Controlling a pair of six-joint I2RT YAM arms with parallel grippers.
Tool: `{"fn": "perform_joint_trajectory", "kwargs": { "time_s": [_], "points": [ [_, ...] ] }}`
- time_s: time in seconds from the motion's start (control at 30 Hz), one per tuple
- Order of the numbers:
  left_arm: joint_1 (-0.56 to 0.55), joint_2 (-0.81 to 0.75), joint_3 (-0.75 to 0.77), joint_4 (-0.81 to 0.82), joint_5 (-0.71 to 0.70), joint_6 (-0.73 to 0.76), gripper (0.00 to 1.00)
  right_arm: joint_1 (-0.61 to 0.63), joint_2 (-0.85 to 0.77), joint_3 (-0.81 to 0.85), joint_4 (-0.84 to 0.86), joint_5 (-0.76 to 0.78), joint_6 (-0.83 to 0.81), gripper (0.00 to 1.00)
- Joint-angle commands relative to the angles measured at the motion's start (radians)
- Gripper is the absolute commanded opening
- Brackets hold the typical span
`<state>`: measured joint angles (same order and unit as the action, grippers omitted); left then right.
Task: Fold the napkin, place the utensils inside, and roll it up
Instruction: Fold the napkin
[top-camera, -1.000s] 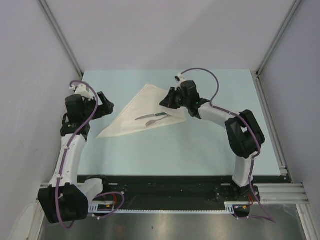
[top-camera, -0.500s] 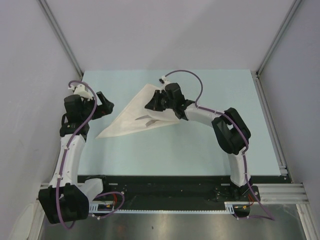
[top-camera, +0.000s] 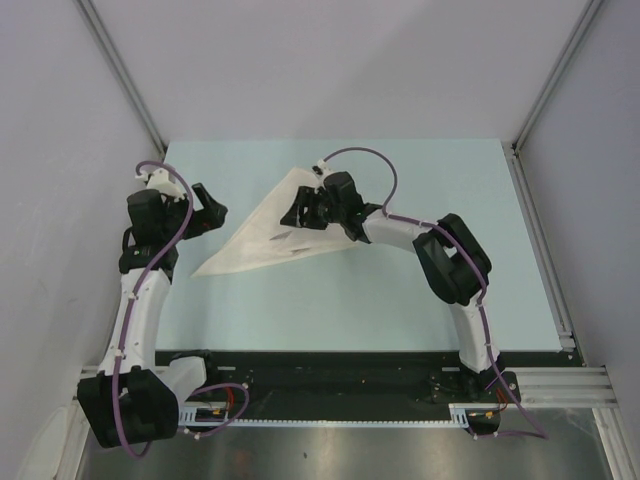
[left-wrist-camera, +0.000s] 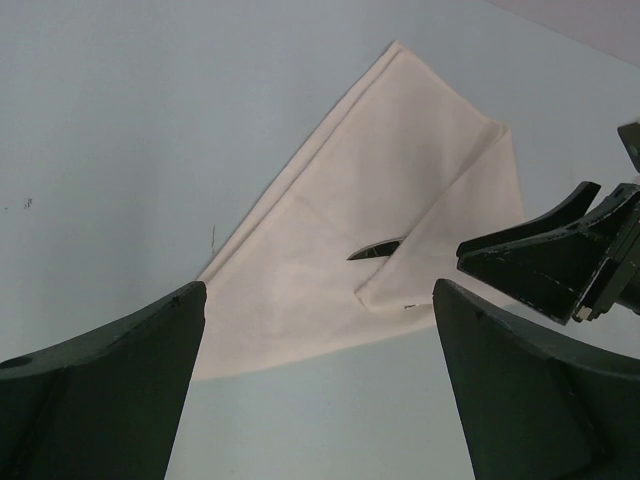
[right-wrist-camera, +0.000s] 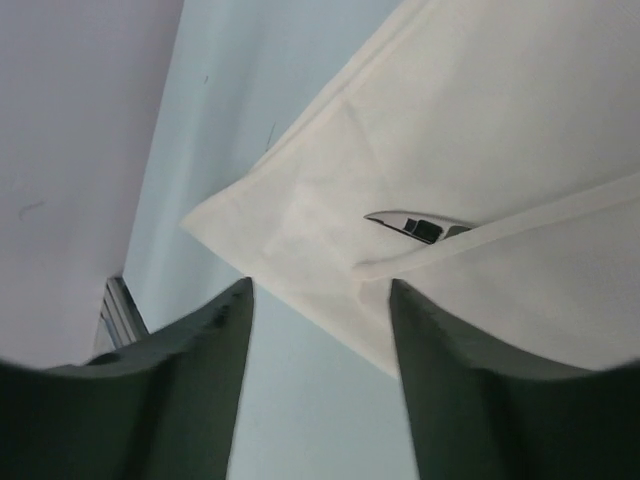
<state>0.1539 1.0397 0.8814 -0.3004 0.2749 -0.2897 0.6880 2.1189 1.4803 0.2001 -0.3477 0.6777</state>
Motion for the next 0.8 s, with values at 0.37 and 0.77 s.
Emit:
{"fn": "perform_joint_trajectory", "kwargs": {
  "time_s": [0.37,0.77],
  "points": [
    [0.013,-0.17,-0.287,0.044,-0.216,-0.302,0.96,-0.12,-0.241,-0.09,0.016,-0.147,-0.064,0.73],
    [0.022,-0.38,-0.616,0.09,-0.463,-0.663,0.71,-0.347,-0.444,-0.279,-0.028,-0.29,-0.101,0.74]
  ]
}}
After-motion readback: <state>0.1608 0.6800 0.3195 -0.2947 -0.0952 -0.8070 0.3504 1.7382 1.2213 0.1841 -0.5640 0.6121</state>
